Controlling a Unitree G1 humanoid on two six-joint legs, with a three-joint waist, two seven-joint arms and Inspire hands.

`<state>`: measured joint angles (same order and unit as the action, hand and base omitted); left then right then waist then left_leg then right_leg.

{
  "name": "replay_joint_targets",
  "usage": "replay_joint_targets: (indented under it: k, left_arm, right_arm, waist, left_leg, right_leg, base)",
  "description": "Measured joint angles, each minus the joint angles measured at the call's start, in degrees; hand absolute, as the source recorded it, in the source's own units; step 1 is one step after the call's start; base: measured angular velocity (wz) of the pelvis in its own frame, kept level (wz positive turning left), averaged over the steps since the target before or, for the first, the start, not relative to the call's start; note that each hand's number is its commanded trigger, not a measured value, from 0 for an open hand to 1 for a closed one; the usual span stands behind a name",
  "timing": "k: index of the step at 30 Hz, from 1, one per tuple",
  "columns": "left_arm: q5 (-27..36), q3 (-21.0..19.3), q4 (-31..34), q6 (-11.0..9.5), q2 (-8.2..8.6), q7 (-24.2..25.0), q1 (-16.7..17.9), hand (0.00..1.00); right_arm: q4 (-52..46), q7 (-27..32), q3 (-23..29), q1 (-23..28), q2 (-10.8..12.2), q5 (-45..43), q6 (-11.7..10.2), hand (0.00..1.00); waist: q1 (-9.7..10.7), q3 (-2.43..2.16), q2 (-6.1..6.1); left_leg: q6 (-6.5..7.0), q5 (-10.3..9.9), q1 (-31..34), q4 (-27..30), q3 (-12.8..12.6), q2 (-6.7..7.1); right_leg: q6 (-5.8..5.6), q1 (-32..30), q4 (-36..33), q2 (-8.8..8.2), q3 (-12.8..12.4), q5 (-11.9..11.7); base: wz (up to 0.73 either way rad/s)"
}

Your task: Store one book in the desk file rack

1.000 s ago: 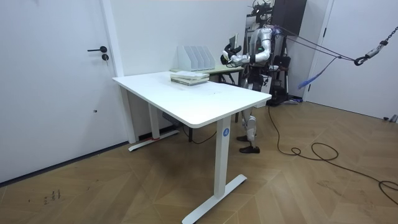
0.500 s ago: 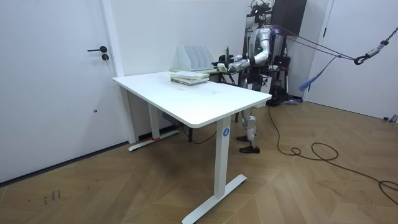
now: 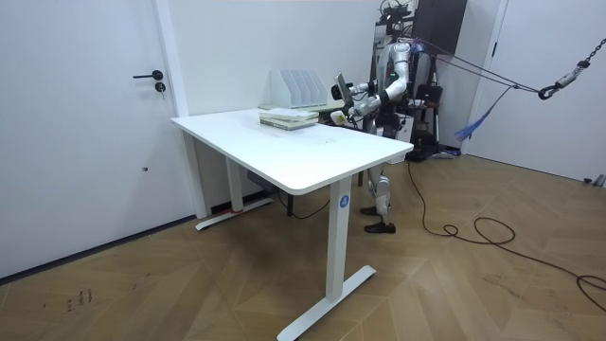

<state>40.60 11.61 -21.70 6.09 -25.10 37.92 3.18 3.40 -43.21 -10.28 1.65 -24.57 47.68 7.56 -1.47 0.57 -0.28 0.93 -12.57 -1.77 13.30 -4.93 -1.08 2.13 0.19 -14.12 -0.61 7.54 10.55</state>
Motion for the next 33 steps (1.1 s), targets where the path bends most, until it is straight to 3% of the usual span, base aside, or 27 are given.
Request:
replay_joint_targets:
  k: [5,8,16,18,21,25,30,33]
  left_arm:
    - [-5.51,2.22,-4.47,-0.55,0.06,-2.44,2.38,0.00]
    - [-5.59,2.21,-5.63,-0.55,0.59,-2.92,3.80,0.00]
    - [-9.24,1.35,-10.61,-0.94,2.10,-4.01,4.23,0.00]
    - [-11.69,-0.38,-14.91,-1.25,3.92,-5.16,4.21,0.00]
    - [-14.56,-0.75,-18.83,-1.47,5.03,-6.71,4.51,0.00]
    - [-18.26,-0.85,-23.50,-1.96,7.27,-10.04,5.48,0.00]
    - [-20.40,-4.65,-30.44,-4.71,10.35,-14.87,7.16,0.00]
    - [-21.17,-6.38,-33.95,-5.35,11.02,-16.30,7.15,0.00]
  right_arm:
    - [0.00,1.80,0.16,-1.28,-0.01,-0.05,0.00,1.00]
    - [-0.11,2.75,0.41,-2.99,-0.10,-0.06,-0.12,1.00]
    - [-0.94,5.29,2.97,-3.54,0.02,-0.32,-0.33,1.00]
    - [-2.36,8.29,6.03,-3.62,0.14,-1.00,-0.42,1.00]
    - [-2.61,12.14,8.60,-5.02,0.18,-2.27,-0.58,1.00]
    - [-4.21,20.05,11.22,-7.45,0.15,-10.19,-2.09,1.00]
    - [-7.67,30.55,14.49,-10.43,0.62,-19.48,-2.82,1.00]
    - [-8.75,36.63,16.29,-12.47,1.45,-24.13,-3.69,1.00]
  waist:
    - [1.29,-0.09,-0.14]
    - [1.79,-0.11,-0.19]
    - [1.56,-0.07,-0.60]
    - [1.53,-0.08,-0.70]
    - [1.65,-0.09,-0.89]
    - [1.90,-0.09,-1.15]
    - [1.91,-0.09,-1.24]
    - [1.20,-0.03,-1.33]
  left_leg:
    - [0.01,0.01,-0.94,-0.56,-0.09,0.02]
    - [0.01,0.01,-1.15,-0.56,0.01,0.04]
    - [0.01,0.01,-1.43,-0.60,0.04,0.05]
    - [0.01,0.01,-1.96,-0.75,0.03,0.08]
    - [0.01,0.01,-2.53,-1.02,0.07,0.11]
    - [0.02,0.02,-2.85,-1.16,-0.24,0.08]
    - [-0.05,0.07,-3.50,-1.78,-0.46,0.47]
    - [-0.05,0.08,-3.35,-1.94,-0.77,0.47]
  right_leg:
    - [-0.05,1.28,0.47,0.03,0.33,0.04]
    - [-0.05,1.32,0.51,0.02,0.11,0.03]
    - [-0.06,1.60,0.73,0.01,0.28,0.04]
    - [-0.15,2.43,1.41,0.03,0.30,-0.02]
    - [-0.18,2.87,1.44,0.03,0.25,0.00]
    - [-0.18,2.97,1.46,0.12,-0.14,0.00]
    - [-0.17,3.13,1.56,0.64,-0.72,0.00]
    - [-0.20,2.75,1.67,0.81,-1.24,0.00]
  base:
    - [0.01]
    - [0.00]
    - [0.00]
    - [0.00]
    - [0.00]
    - [-0.04]
    - [-0.05]
    - [-0.06]
